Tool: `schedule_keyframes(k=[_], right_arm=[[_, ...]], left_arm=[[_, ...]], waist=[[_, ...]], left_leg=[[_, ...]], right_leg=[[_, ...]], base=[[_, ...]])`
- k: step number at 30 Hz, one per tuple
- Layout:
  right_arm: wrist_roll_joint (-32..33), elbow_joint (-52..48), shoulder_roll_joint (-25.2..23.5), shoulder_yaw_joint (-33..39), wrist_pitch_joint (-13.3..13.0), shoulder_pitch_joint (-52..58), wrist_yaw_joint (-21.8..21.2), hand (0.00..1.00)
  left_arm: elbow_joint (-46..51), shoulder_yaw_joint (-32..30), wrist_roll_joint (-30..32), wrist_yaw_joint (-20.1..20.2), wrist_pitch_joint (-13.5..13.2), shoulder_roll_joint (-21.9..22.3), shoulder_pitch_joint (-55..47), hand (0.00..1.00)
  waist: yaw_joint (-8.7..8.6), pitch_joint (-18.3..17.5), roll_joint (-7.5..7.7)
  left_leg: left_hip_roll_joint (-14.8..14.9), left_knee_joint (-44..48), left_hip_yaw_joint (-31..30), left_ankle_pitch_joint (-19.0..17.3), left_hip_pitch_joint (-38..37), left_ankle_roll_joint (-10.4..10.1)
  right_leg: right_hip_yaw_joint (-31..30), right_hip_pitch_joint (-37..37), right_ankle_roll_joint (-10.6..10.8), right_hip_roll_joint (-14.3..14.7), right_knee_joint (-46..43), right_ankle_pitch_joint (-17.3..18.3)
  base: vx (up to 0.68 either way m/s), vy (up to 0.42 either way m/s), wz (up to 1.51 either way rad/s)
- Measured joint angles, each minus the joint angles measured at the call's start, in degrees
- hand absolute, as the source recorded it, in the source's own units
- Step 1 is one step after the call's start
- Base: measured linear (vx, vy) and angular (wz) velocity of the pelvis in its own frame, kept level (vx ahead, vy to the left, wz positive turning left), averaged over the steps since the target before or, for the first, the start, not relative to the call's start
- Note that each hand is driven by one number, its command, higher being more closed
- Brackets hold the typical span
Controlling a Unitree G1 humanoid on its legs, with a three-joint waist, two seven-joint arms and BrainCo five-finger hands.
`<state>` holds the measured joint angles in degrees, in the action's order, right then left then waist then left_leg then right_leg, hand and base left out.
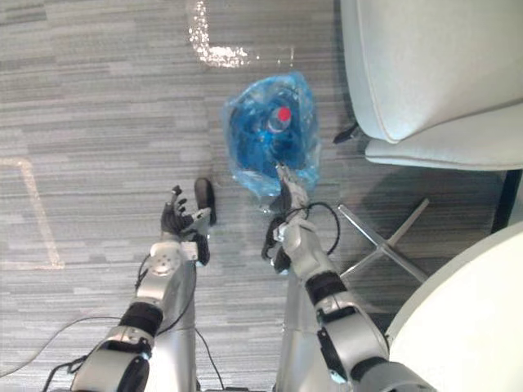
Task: Gather rubbish on tea table into small bin, then transfer packed bag to large trash can.
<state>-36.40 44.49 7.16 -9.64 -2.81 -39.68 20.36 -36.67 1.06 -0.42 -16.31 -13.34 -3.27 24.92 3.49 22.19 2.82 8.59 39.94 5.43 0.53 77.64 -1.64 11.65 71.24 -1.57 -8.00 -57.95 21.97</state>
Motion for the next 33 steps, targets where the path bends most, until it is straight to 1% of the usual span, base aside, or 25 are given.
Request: schedule_keyframes(k=[4,8,16,19,20,22,23,26,29,31,33], right_arm=[[0.0,2.7,0.2,0.4,1.2,-3.2,0.5,1.00],[0.1,4.1,0.1,0.3,1.2,-4.9,0.5,1.00],[1.2,3.1,0.1,0.2,1.1,-5.3,0.9,1.00],[1.7,-0.3,0.1,0.2,0.6,-4.3,1.1,1.00],[2.7,-1.5,0.2,0.3,0.2,-4.1,1.1,1.00],[2.8,-2.2,0.2,0.5,0.1,-4.0,1.1,1.00],[3.0,-4.1,0.3,0.5,-0.1,-3.2,1.1,1.00],[5.0,-6.6,0.2,0.5,-0.2,-1.8,1.1,1.00],[7.3,-10.2,0.0,0.4,-0.8,1.4,1.0,1.00],[10.2,-12.9,-0.6,0.4,-1.6,4.2,0.7,1.00],[12.9,-15.2,-0.8,0.3,-2.4,6.2,0.2,1.00]], left_arm=[[-0.1,0.0,-1.2,-0.4,-0.2,0.0,1.4,0.00],[0.0,0.1,-2.2,-0.6,-0.4,0.1,2.0,0.00],[0.2,0.1,-2.7,-0.6,-0.6,0.3,2.0,0.00],[0.5,0.1,-2.7,-0.6,-0.6,0.3,2.0,0.00],[0.5,0.1,-2.7,-0.6,-0.4,0.3,2.0,0.00],[0.6,0.1,-2.6,-0.6,-0.3,0.4,2.0,0.00],[0.6,0.1,-2.6,-0.6,-0.1,0.4,2.0,0.00],[0.4,0.1,-2.5,-0.5,0.2,0.8,1.8,0.00],[0.4,0.1,-2.5,-0.2,0.6,1.8,0.3,0.00],[0.4,0.2,-2.5,0.4,1.4,2.4,-1.5,0.00],[0.5,0.6,-2.4,0.5,1.9,2.5,-2.6,0.00]], waist=[[0.13,0.0,-0.06],[0.72,0.0,-0.07],[1.16,0.0,-0.08],[1.28,0.0,-0.11],[1.30,0.0,-0.15],[1.39,0.0,-0.17],[1.45,-0.1,-0.16],[1.52,-0.1,-0.16],[1.63,-0.2,-0.15],[1.60,-0.5,-0.18],[1.57,-0.7,-0.18]], left_leg=[[-0.5,0.4,0.1,-0.2,1.9,0.3],[-0.8,1.2,0.0,-0.2,2.8,0.3],[-0.8,1.3,-0.2,-0.6,3.0,-0.2],[-0.8,1.4,-0.4,-0.4,3.0,0.1],[-0.7,1.6,-0.4,-0.4,3.0,0.1],[-0.6,1.9,-0.5,-0.4,3.0,0.0],[-0.4,2.3,-0.6,-0.5,2.9,0.0],[-0.4,2.4,-0.6,-0.5,2.2,0.1],[-0.3,2.4,-0.8,-0.8,0.0,0.1],[-0.1,1.6,-0.9,-1.2,-2.8,-0.3],[0.0,-0.1,-0.5,-1.1,-5.4,-0.4]], right_leg=[[0.0,2.0,0.3,-0.9,-1.1,0.4],[-0.1,2.9,0.2,-1.1,-2.1,0.9],[0.1,3.0,-0.3,-1.2,-2.3,1.2],[0.3,3.0,-0.4,-1.2,-2.5,1.3],[0.3,3.0,-0.4,-1.1,-2.6,1.3],[0.4,2.8,-0.5,-1.1,-2.7,1.3],[0.5,2.6,-0.6,-1.0,-2.9,1.4],[0.5,1.8,-0.6,-1.0,-2.9,1.4],[0.7,-0.6,-0.6,-0.8,-2.6,1.4],[0.9,-3.6,-0.8,-0.5,-1.3,1.2],[1.4,-6.3,-1.0,-0.4,0.4,1.0]], base=[[-0.01,0.003,0.08],[0.00,-0.007,0.05],[0.00,0.000,0.00],[0.00,0.000,0.00],[0.00,0.000,0.00],[0.00,-0.007,-0.02],[0.00,0.000,0.00],[0.00,0.000,0.00],[-0.01,-0.001,-0.01],[-0.01,0.000,-0.02],[-0.01,-0.005,0.08]])
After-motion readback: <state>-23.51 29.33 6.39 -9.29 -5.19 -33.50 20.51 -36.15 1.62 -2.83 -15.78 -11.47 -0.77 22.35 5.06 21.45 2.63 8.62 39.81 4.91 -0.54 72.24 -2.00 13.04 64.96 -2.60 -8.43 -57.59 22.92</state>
